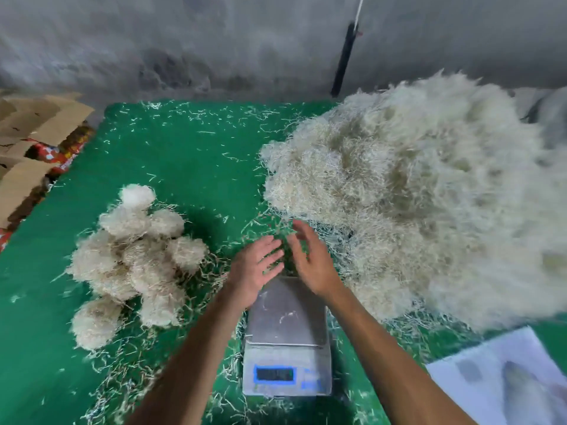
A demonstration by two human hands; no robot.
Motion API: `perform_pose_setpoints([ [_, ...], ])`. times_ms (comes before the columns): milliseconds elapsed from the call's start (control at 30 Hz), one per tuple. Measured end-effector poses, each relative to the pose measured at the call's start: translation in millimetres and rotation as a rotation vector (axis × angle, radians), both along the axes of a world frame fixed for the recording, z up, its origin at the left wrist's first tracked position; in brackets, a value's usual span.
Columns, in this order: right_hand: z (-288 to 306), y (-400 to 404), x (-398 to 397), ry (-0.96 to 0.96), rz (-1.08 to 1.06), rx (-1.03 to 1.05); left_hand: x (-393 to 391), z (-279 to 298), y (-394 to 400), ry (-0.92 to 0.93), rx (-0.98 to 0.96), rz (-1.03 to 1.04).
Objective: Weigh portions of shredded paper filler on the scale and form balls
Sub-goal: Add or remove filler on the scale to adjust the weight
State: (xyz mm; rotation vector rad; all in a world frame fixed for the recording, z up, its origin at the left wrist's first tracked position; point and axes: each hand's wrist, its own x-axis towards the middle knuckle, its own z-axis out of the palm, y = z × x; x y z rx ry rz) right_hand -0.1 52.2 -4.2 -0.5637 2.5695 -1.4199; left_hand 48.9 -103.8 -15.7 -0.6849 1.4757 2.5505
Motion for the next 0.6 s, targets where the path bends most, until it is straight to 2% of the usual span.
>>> perform_pose_setpoints([
  [133,-28,101,-12,-0.019,-0.183,0.087,-28,-19,65,0.022,-0.245,-0.082],
  [233,-51,155,-21,-0.043,-0.259,0.206,-44,-28,99,0.097,-0.616,-0.185],
  [300,-66,176,-25,-0.095,-0.218,0.367,-53,-34,118,0.147,-0.869,-0.325],
  [433,-100,182,-17,-0.203,0.016,0.820,-69,-54,144,0.096,-1.168,-0.685],
  [533,-117,174,-11,-0.141,0.045,0.926,-77,-68,157,0.037,-1.360,-0.894],
  [600,-121,168,-12,-0.112,0.006,0.877,-81,-75,164,-0.006,-1.343,-0.853],
])
